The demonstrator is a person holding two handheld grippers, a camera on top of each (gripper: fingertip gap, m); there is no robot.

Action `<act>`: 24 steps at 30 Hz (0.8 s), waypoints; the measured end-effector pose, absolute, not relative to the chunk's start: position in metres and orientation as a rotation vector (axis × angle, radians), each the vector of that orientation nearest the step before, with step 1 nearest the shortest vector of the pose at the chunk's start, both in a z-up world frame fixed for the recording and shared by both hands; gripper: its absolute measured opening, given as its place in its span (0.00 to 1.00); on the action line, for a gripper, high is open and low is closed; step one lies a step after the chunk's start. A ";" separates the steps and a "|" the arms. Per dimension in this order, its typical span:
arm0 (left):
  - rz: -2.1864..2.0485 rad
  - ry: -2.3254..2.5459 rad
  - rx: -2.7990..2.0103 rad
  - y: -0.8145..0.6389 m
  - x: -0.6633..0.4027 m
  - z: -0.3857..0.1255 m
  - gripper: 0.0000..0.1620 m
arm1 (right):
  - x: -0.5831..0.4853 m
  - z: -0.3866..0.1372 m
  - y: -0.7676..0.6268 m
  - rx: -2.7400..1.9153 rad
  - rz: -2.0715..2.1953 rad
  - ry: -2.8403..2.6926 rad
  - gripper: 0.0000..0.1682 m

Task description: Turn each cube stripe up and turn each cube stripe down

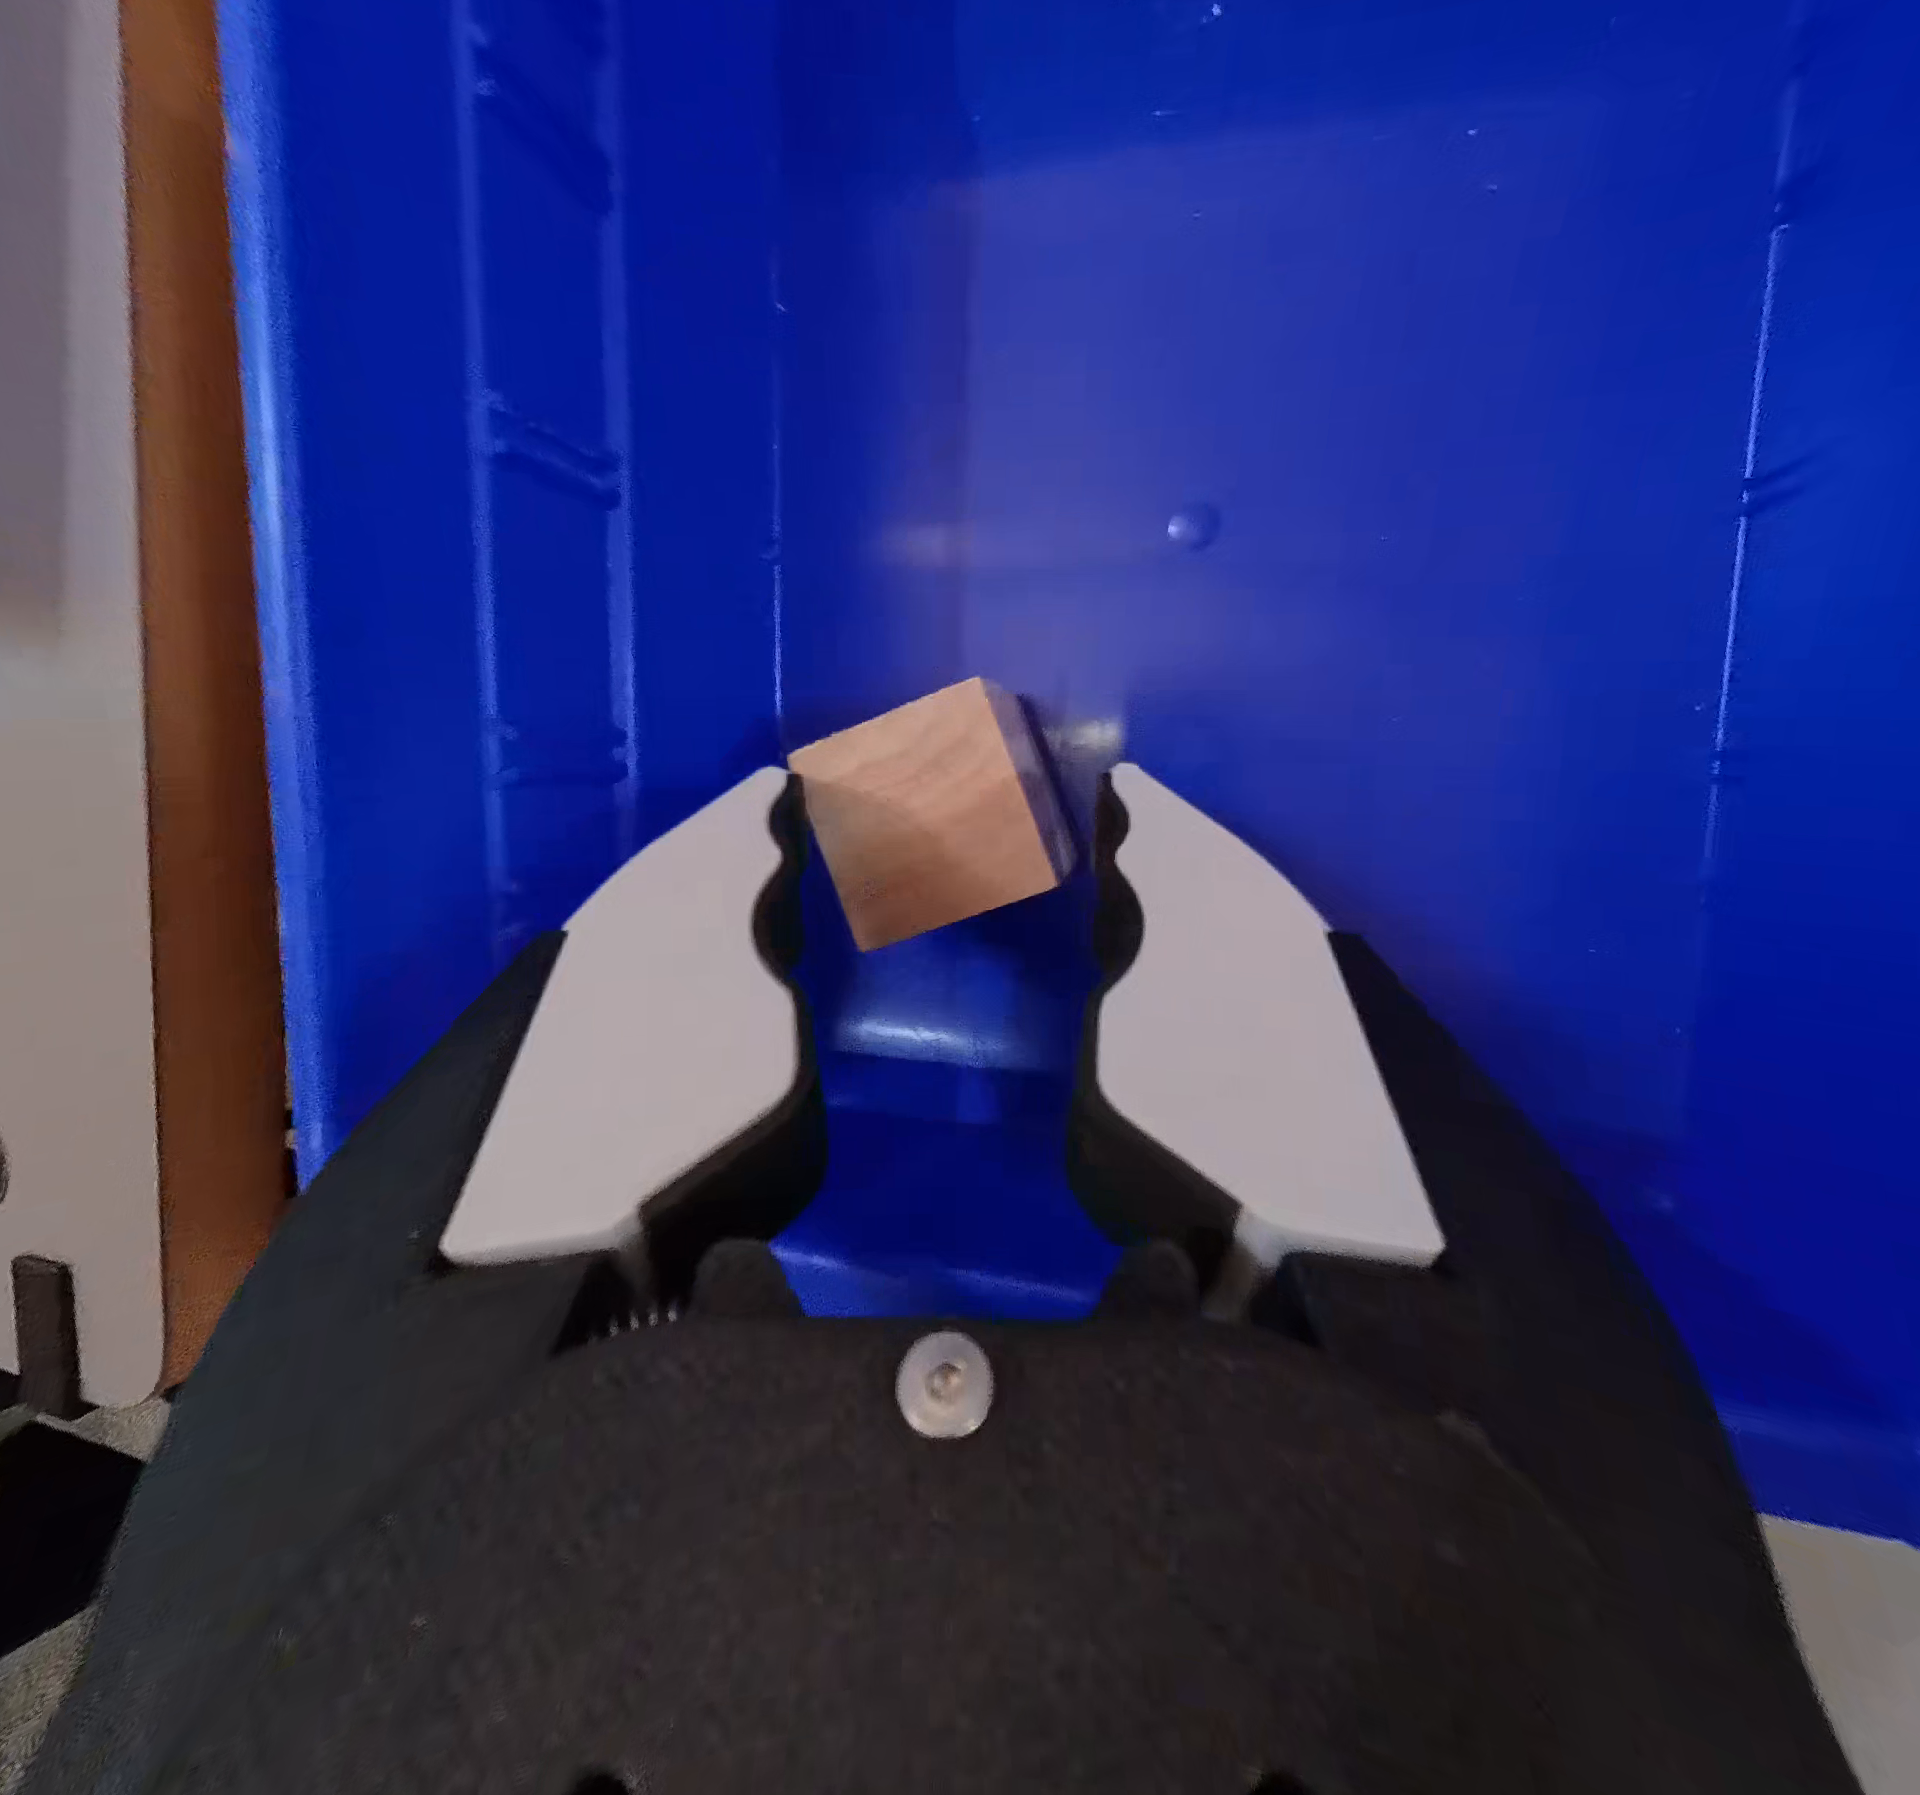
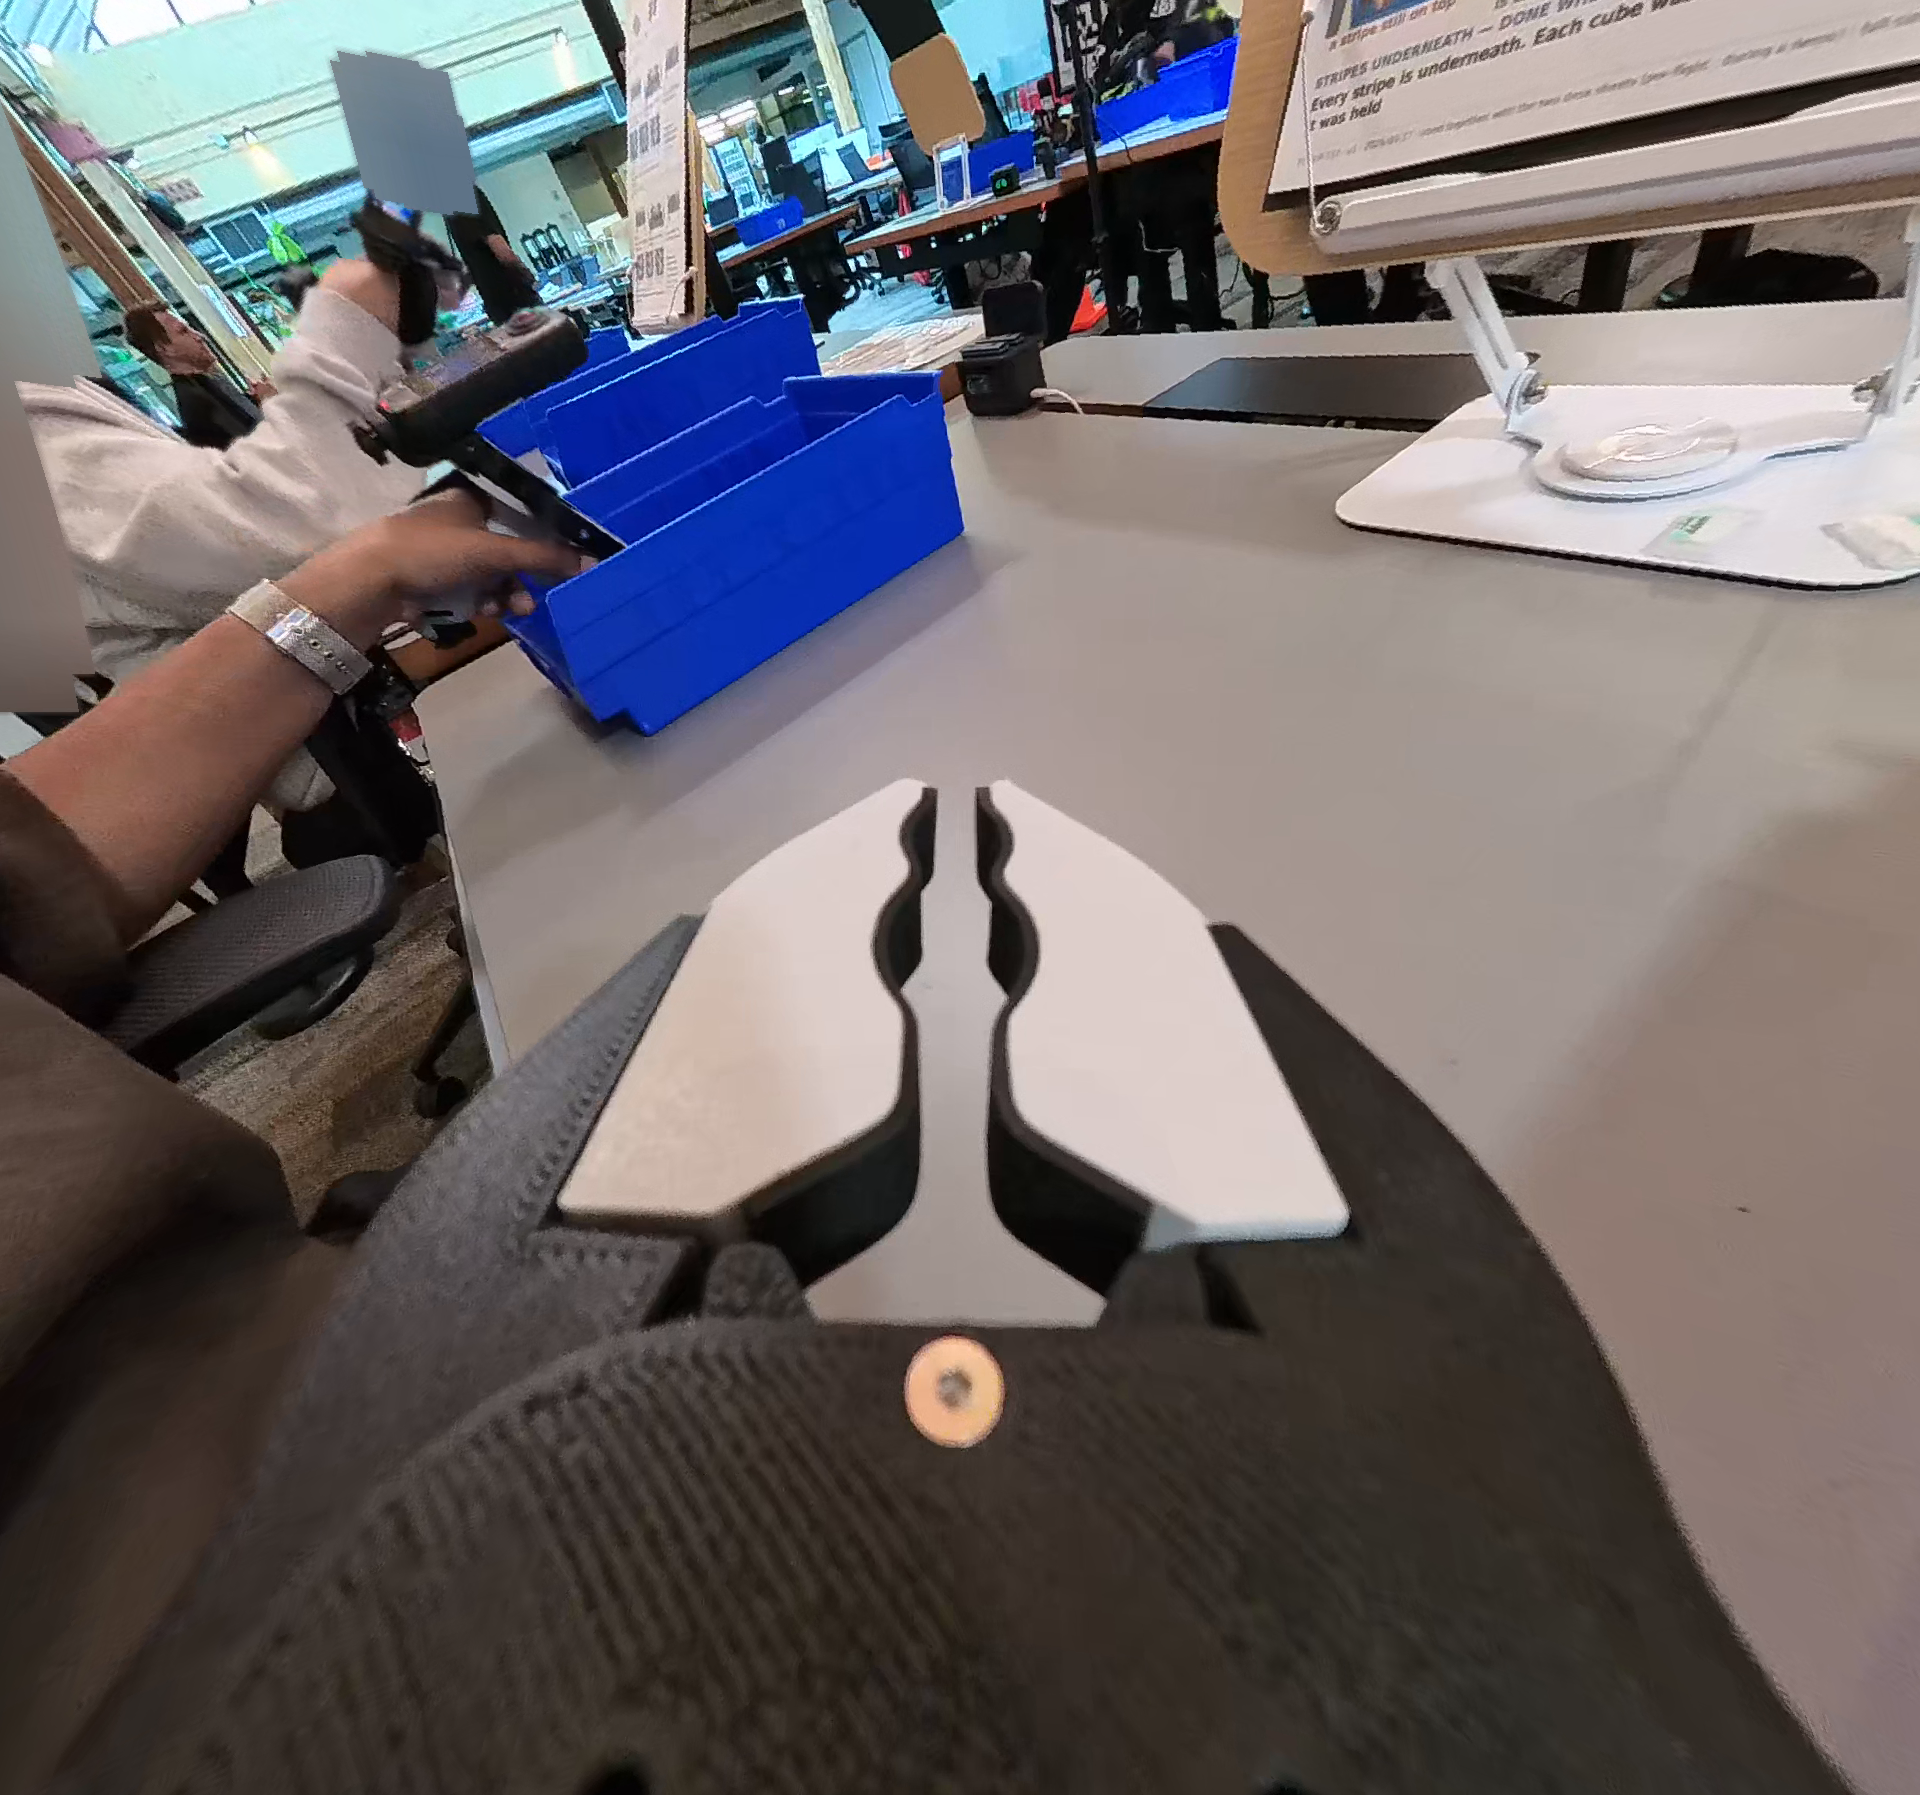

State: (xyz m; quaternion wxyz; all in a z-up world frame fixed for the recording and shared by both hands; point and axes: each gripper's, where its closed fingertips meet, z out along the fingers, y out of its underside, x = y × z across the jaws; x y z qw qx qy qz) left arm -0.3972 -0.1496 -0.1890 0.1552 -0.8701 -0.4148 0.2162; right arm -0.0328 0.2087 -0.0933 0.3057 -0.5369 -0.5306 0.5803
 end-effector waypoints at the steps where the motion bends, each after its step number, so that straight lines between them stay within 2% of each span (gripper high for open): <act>1: 0.628 -1.185 -2.503 -0.149 -0.397 -0.190 0.36 | -0.033 -0.093 0.209 -1.423 1.537 -1.403 0.05; 8: 0.656 -1.213 -2.536 -0.157 -0.397 -0.195 0.45 | -0.031 -0.093 0.205 -1.419 1.568 -1.416 0.05; 12: 0.677 -1.230 -2.489 -0.160 -0.402 -0.191 0.44 | -0.030 -0.093 0.205 -1.424 1.585 -1.413 0.05; 14: 0.634 -1.225 -2.496 -0.157 -0.399 -0.194 0.41 | -0.030 -0.093 0.205 -1.431 1.599 -1.407 0.06; 16: 0.586 -1.240 -2.525 -0.157 -0.396 -0.203 0.42 | -0.030 -0.092 0.204 -1.438 1.616 -1.401 0.06; 19: 0.637 -1.212 -2.534 -0.160 -0.400 -0.205 0.35 | -0.031 -0.093 0.203 -1.447 1.631 -1.398 0.06; 24: 0.312 -1.096 -2.309 -0.115 -0.389 -0.176 0.34 | -0.032 -0.094 0.200 -1.450 1.638 -1.402 0.06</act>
